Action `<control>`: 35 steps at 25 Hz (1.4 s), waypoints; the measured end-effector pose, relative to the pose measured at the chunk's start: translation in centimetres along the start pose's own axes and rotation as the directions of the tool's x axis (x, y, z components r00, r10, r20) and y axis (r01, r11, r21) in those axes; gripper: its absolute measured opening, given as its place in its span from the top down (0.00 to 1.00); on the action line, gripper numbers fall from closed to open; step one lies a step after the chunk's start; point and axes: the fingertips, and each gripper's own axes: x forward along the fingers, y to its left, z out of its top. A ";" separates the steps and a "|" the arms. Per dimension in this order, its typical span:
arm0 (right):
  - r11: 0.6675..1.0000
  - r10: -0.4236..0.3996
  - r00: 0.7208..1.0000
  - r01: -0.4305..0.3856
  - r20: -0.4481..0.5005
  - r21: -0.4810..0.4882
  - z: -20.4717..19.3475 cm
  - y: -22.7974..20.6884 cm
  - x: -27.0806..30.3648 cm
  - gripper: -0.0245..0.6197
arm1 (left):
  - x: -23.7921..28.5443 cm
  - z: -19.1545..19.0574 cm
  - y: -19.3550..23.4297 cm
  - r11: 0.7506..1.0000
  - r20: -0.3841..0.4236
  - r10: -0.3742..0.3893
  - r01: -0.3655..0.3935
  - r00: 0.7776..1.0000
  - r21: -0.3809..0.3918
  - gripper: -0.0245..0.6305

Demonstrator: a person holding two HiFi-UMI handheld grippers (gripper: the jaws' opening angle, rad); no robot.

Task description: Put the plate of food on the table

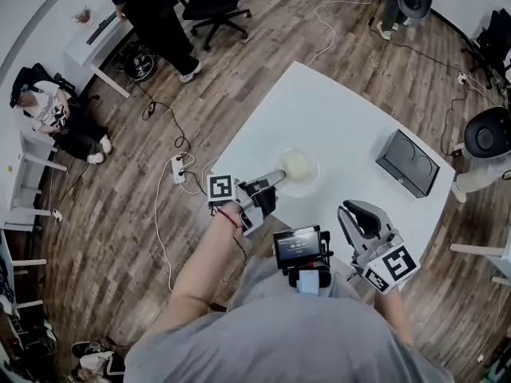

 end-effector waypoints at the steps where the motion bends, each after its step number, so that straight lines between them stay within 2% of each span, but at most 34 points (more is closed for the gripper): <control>1: 1.000 0.001 1.000 -0.001 -0.004 0.001 -0.1 0.0 0.1 0.91 | 0.0 0.1 1.0 1.000 -0.003 -0.003 0.002 1.000 -0.007 0.90; 4: 1.000 0.004 1.000 -0.004 -0.022 0.001 -0.5 0.0 0.7 0.91 | -0.2 0.1 4.0 0.999 -0.012 0.003 -0.003 1.000 -0.034 0.91; 7: 1.000 0.007 0.999 -0.007 -0.036 0.003 -0.8 0.1 1.3 0.91 | -0.8 0.0 7.4 0.999 -0.013 0.040 -0.040 0.999 -0.029 0.91; 12: 1.000 0.014 0.998 -0.014 -0.058 0.007 -1.2 -0.1 2.0 0.91 | -2.4 -0.5 12.1 0.997 0.018 0.053 -0.052 0.998 -0.055 0.90; 17: 1.000 0.030 0.997 -0.030 -0.074 0.005 -1.4 0.0 2.7 0.91 | -4.2 -1.5 14.5 0.996 0.010 0.076 -0.076 0.997 -0.055 0.90; 25: 0.998 0.064 0.993 -0.064 -0.098 0.006 -1.6 0.4 4.1 0.91 | -7.6 -2.3 17.5 0.988 0.058 0.133 -0.128 0.989 -0.084 0.90; 35: 0.994 0.111 0.987 -0.112 -0.116 -0.003 -1.9 0.8 5.2 0.91 | -10.1 -3.2 19.3 0.986 0.088 0.143 -0.134 0.986 -0.100 0.90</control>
